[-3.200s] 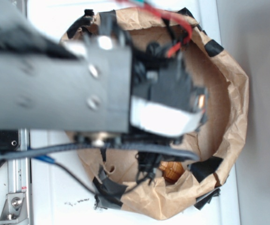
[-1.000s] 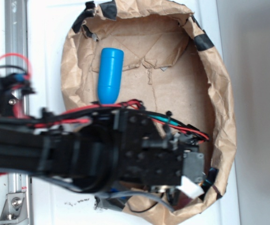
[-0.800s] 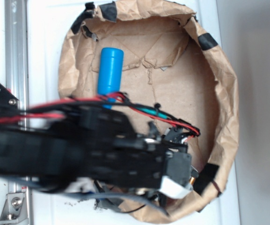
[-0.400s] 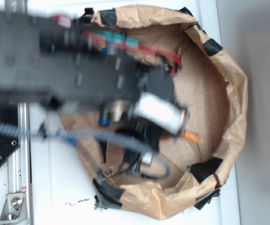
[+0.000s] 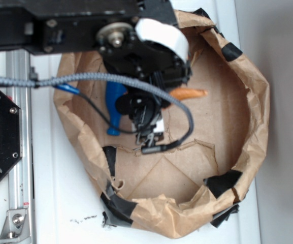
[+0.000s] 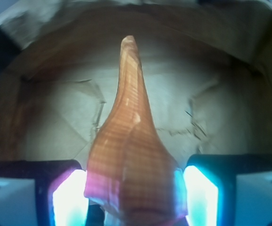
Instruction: Grab the shell.
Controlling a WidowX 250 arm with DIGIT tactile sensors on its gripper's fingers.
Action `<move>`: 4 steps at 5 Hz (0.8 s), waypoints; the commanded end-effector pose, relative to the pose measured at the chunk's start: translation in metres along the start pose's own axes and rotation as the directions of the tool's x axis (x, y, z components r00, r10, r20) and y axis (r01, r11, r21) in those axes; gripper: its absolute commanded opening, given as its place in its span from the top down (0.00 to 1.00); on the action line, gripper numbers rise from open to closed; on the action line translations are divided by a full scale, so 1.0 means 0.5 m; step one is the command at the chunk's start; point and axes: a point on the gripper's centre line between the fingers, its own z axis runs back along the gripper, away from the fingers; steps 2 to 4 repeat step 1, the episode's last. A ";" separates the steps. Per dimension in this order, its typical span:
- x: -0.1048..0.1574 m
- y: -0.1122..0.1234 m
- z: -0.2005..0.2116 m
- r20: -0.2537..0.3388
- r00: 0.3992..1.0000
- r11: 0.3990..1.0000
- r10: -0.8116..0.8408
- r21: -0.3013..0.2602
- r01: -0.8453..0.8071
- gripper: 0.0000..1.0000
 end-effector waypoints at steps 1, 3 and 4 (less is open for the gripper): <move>-0.008 -0.018 0.043 0.120 0.992 0.997 0.037 0.060 -0.044 1.00; -0.008 -0.018 0.043 0.120 0.992 0.997 0.037 0.060 -0.044 1.00; -0.008 -0.018 0.043 0.120 0.992 0.997 0.037 0.060 -0.044 1.00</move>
